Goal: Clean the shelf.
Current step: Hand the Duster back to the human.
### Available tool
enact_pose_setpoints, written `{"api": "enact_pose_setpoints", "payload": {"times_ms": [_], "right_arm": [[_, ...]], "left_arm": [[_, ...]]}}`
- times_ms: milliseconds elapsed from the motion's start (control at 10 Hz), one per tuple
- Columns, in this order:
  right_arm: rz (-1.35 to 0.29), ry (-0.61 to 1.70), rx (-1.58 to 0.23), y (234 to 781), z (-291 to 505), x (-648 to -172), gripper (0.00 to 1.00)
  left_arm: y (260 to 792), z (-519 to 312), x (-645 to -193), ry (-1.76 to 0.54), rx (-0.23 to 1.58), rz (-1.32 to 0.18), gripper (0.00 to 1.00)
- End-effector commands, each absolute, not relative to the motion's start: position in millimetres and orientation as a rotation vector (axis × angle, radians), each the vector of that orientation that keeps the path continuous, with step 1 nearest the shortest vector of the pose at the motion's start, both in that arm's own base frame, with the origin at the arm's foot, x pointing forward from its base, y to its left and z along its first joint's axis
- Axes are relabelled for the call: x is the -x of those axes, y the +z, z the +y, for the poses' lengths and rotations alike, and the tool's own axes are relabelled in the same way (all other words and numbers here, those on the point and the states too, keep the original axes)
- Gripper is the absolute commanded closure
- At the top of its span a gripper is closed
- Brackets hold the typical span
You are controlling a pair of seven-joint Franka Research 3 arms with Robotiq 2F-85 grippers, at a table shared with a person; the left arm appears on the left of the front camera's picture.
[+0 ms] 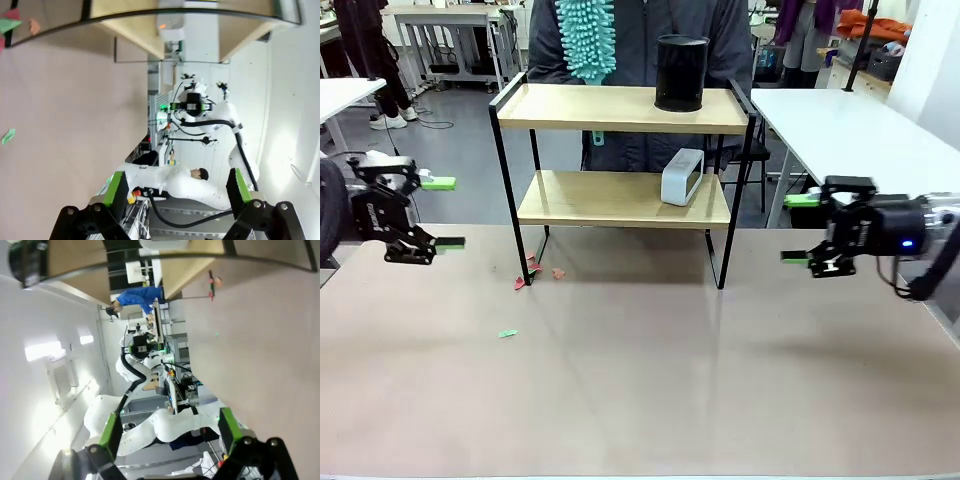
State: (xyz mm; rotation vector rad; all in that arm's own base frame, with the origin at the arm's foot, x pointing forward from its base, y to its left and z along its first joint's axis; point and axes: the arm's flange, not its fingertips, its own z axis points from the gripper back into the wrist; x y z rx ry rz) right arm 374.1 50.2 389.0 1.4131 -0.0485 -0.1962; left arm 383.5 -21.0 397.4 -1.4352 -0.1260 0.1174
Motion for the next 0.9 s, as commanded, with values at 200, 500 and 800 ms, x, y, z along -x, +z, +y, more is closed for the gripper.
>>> {"api": "enact_pose_setpoints", "payload": {"times_ms": [200, 500, 800], "right_arm": [[-0.073, -0.194, -1.437, 394.2, 31.1, -371.7, 0.00], [-0.073, -0.194, -1.437, 394.2, 31.1, -371.7, 0.00], [-0.073, -0.194, -1.437, 394.2, 31.1, -371.7, 0.00]], "left_arm": [[407.8, -12.7, -382.2, 0.112, 1.464, -0.163, 0.00], [407.8, -12.7, -382.2, 0.112, 1.464, -0.163, 0.00], [407.8, -12.7, -382.2, 0.112, 1.464, -0.163, 0.00]]}}
